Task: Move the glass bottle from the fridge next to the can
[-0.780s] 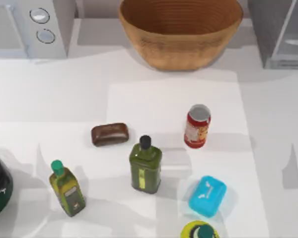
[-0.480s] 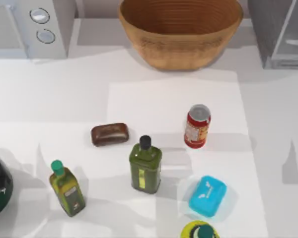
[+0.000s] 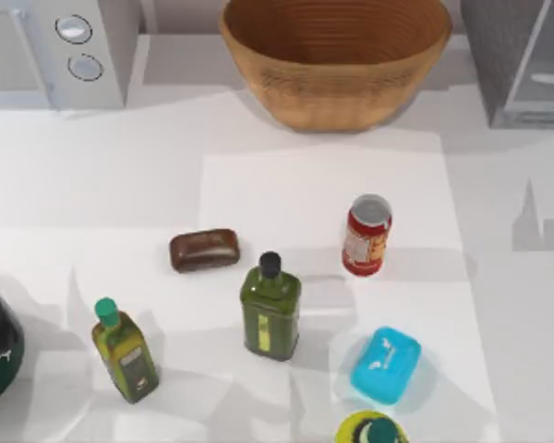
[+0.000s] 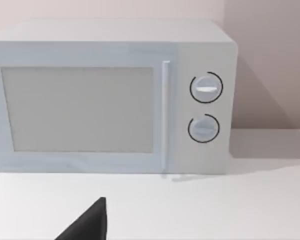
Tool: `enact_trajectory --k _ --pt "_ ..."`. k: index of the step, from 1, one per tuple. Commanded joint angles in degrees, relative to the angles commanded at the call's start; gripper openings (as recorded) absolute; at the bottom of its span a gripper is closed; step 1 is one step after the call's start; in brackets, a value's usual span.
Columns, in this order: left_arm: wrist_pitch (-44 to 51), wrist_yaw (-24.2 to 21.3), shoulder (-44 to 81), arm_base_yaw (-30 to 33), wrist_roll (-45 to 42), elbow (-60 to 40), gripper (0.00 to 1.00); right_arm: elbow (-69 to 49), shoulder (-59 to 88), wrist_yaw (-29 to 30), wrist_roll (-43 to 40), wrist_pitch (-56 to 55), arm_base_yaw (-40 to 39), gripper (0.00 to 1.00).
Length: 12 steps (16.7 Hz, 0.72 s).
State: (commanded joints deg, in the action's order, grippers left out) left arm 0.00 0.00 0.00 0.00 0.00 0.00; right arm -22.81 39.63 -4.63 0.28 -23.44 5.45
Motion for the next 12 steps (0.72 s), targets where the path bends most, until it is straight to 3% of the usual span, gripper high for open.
enact_trajectory --k 7,12 --pt "0.0 0.0 0.0 0.0 0.0 0.0 1.00 -20.5 49.4 -4.5 0.3 -21.1 5.0 1.00" --pt "0.0 0.0 0.0 0.0 0.0 0.0 1.00 -32.1 73.4 -6.9 0.3 -33.0 7.8 1.00"
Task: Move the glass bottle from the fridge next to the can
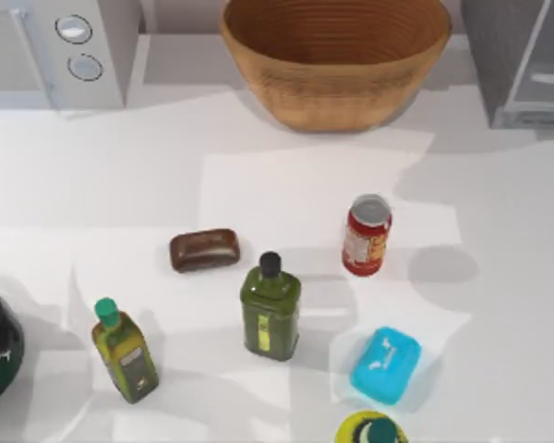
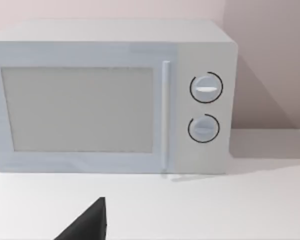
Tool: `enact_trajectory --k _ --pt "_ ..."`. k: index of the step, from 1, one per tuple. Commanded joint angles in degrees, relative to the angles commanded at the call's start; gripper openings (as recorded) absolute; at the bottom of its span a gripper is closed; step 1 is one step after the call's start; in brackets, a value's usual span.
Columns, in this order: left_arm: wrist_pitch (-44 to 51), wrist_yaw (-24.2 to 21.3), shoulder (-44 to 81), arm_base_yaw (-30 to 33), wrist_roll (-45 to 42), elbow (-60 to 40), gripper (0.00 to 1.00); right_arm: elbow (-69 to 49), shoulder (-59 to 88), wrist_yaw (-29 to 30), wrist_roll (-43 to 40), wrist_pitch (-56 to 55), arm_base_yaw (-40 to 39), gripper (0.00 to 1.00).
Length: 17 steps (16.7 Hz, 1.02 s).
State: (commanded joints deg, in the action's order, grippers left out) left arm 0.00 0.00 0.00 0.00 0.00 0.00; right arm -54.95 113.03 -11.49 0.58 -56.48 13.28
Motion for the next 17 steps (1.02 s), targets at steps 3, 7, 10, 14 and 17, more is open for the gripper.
enact_trajectory --k 3,7,10,14,17 --pt "0.0 0.0 0.0 0.0 0.0 0.0 1.00 -4.1 7.1 -0.8 0.0 -4.2 0.9 1.00" --pt "0.0 0.0 0.0 0.0 0.0 0.0 1.00 -5.1 8.8 -1.0 0.0 -5.2 1.2 1.00" --pt "0.0 0.0 0.0 0.0 0.0 0.0 1.00 -5.0 8.8 -0.9 0.0 -5.0 0.9 1.00" --pt "0.0 0.0 0.0 0.0 0.0 0.0 1.00 -10.6 11.8 -0.3 -0.1 -2.8 0.5 1.00" --pt "0.0 0.0 0.0 0.0 0.0 0.0 1.00 -17.0 15.3 0.3 -0.1 0.1 0.0 1.00"
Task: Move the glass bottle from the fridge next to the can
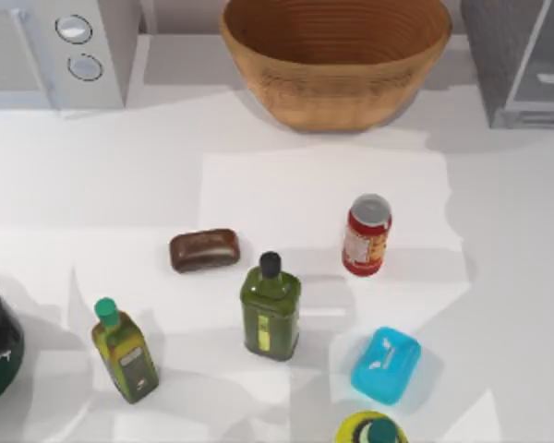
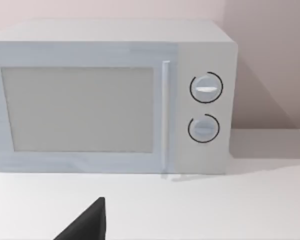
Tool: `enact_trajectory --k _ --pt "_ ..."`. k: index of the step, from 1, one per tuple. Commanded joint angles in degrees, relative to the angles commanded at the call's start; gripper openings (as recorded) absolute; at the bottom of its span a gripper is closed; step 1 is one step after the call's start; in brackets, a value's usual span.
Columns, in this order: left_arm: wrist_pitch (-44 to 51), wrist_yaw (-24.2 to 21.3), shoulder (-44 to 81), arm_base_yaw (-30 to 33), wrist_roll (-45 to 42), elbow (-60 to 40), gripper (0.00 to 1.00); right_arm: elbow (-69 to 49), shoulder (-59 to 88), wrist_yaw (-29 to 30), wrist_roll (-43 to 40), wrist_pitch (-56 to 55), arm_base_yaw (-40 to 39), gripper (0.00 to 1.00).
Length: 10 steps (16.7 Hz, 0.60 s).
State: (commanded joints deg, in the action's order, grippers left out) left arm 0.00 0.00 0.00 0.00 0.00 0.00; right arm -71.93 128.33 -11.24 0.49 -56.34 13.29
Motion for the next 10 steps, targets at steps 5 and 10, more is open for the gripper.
enact_trajectory --k 5,10 --pt "0.0 0.0 0.0 0.0 0.0 0.0 1.00 -5.3 2.8 0.5 0.0 2.6 -0.5 1.00" --pt "0.0 0.0 0.0 0.0 0.0 0.0 1.00 -5.3 2.8 0.5 0.0 2.6 -0.5 0.85"
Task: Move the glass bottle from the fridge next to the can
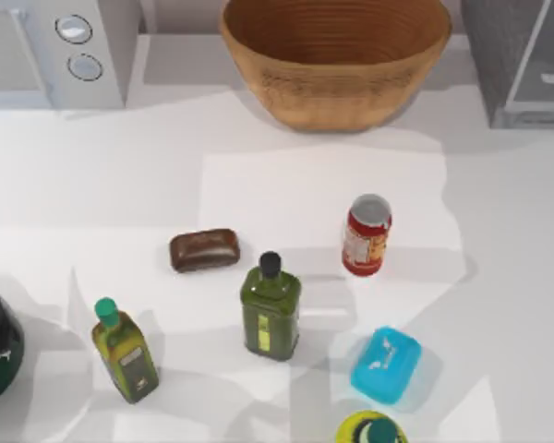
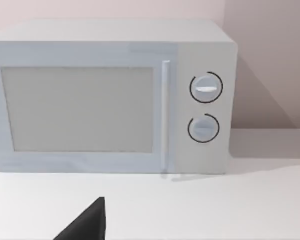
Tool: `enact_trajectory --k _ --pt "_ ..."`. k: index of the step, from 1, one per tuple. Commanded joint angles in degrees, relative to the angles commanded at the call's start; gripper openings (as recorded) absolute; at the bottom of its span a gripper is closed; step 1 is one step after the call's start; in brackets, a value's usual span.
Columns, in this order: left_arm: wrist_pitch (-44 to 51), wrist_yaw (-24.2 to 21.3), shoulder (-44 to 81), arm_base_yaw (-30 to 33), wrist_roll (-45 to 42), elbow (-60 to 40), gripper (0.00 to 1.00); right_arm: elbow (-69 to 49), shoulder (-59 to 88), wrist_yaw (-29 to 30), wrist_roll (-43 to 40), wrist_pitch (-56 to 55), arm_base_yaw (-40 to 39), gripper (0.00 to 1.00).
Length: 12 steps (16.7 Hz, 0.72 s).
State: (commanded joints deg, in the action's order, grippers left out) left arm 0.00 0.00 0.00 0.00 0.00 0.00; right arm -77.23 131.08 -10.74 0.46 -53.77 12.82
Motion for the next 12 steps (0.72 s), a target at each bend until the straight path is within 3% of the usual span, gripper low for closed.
enact_trajectory --k 11,12 --pt "0.0 0.0 0.0 0.0 0.0 0.0 1.00 0.0 0.0 0.0 0.0 0.0 0.0 0.02" --pt "0.0 0.0 0.0 0.0 0.0 0.0 1.00 0.0 0.0 0.0 0.0 0.0 0.0 0.00"
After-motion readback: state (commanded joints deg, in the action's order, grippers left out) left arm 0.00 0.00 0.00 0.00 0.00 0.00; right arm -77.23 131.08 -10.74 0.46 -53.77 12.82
